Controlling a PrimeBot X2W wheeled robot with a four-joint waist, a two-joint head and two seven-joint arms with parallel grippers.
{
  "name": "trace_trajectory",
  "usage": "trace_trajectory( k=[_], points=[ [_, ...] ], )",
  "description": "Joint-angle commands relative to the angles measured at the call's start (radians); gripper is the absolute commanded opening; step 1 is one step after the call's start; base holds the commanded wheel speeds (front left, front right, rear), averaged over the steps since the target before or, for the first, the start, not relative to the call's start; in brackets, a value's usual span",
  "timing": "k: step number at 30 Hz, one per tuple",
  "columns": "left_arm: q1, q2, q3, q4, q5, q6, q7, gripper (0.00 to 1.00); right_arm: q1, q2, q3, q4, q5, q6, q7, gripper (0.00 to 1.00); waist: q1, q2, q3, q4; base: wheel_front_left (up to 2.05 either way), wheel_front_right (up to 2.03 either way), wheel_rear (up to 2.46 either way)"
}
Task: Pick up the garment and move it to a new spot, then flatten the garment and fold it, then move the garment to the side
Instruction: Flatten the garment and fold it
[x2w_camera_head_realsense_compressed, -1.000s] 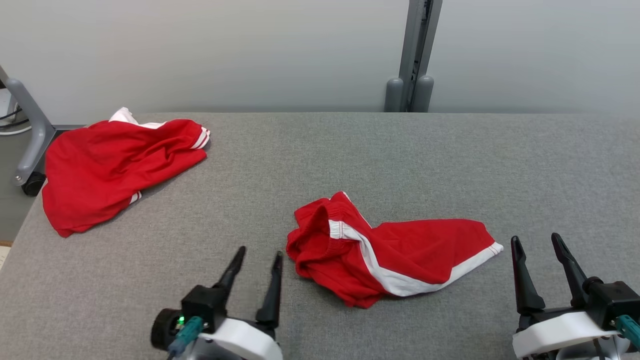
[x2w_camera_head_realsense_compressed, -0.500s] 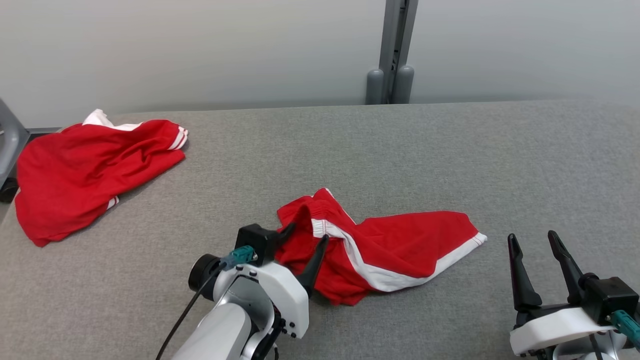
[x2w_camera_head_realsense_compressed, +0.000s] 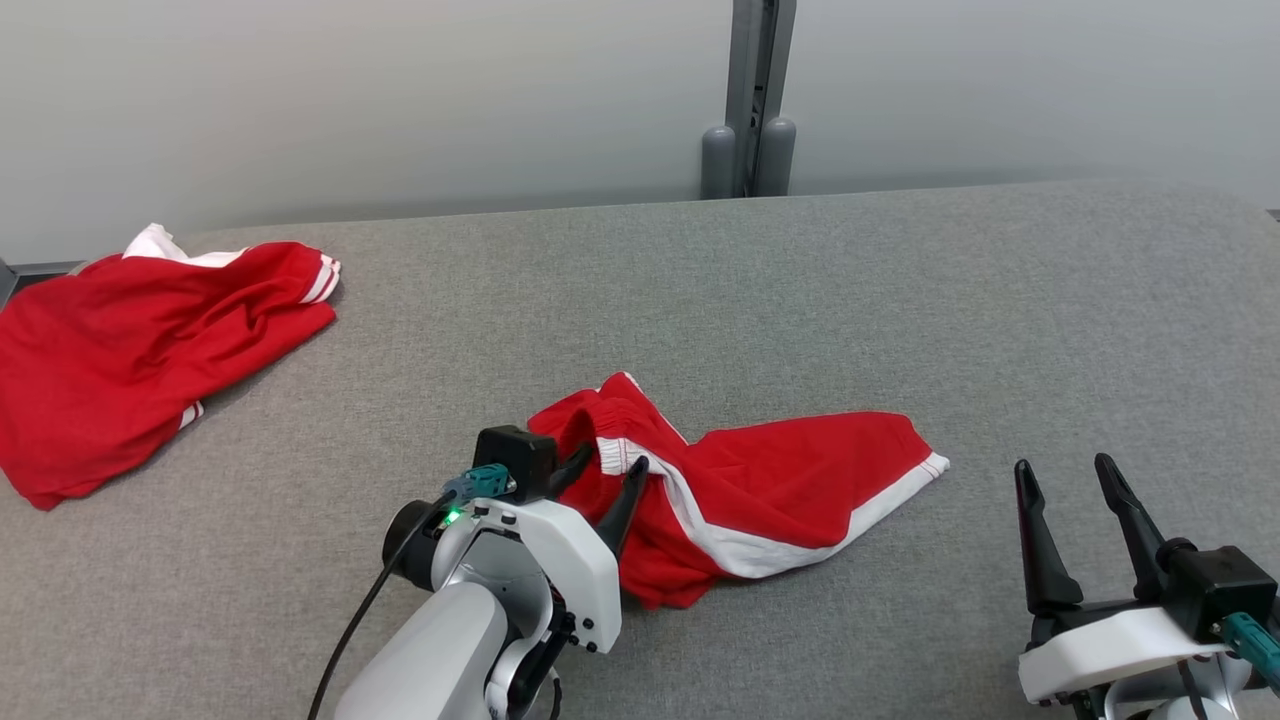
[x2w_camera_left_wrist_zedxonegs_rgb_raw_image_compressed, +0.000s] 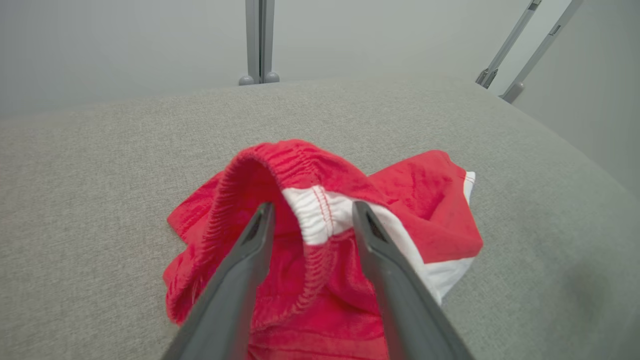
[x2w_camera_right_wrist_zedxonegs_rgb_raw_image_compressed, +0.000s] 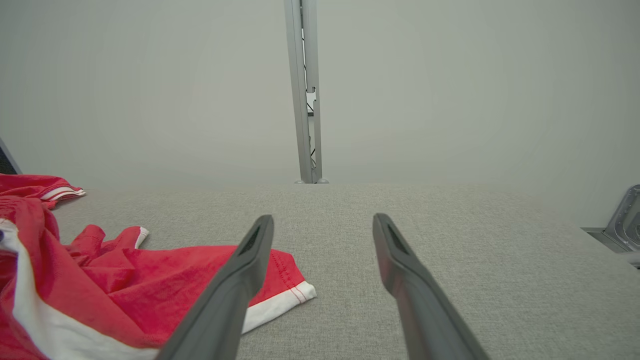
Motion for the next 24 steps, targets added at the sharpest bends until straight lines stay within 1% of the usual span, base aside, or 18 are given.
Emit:
trace_trajectory(
  k=[1,4,6,9,10,14,19,24],
  points=[
    [-0.019,0.004,-0.004,0.004,-0.007,0.007,-0.005,0.72,-0.009,-0.004,-0.002,0.003,0.001,0.000,-0.005,1.00,0.0000,-0.0001,0.000,-0.001,0.00,0.00,0.00],
    [-0.035,0.004,-0.032,0.028,-0.036,0.012,-0.004,0.51,-0.010,-0.004,-0.001,0.004,-0.002,0.000,-0.005,1.00,0.0000,-0.0001,-0.001,-0.005,0.00,0.00,0.00],
    [-0.046,0.004,-0.048,0.042,-0.053,0.018,-0.014,0.41,-0.012,-0.004,-0.001,0.005,-0.006,0.000,-0.005,1.00,0.0000,-0.0001,-0.002,-0.007,0.00,0.00,0.00],
    [-0.058,0.004,-0.067,0.058,-0.076,0.024,-0.035,0.15,-0.010,-0.004,-0.003,0.005,-0.007,0.000,-0.005,1.00,0.0000,-0.0001,-0.004,-0.009,0.00,0.00,0.00],
    [-0.061,0.004,-0.071,0.062,-0.083,0.027,-0.050,0.00,-0.007,-0.004,-0.005,0.005,-0.007,0.000,-0.005,1.00,0.0000,-0.0001,-0.005,-0.009,0.00,0.00,0.00],
    [-0.071,0.004,-0.077,0.070,-0.109,0.036,-0.123,0.00,0.009,-0.004,-0.014,0.016,-0.014,0.000,-0.005,1.00,0.0000,-0.0001,-0.009,-0.001,0.00,0.00,0.00],
    [-0.033,0.004,-0.065,0.076,-0.134,0.046,-0.201,0.00,0.022,-0.004,-0.025,0.057,-0.041,0.000,-0.005,1.00,0.0000,-0.0001,-0.014,0.023,0.00,0.00,0.00],
    [0.000,0.029,-0.036,0.075,-0.156,0.057,-0.231,0.00,0.018,-0.004,-0.042,0.108,-0.073,0.000,-0.005,1.00,0.0000,-0.0001,-0.017,0.051,0.00,0.00,0.00]
  ],
)
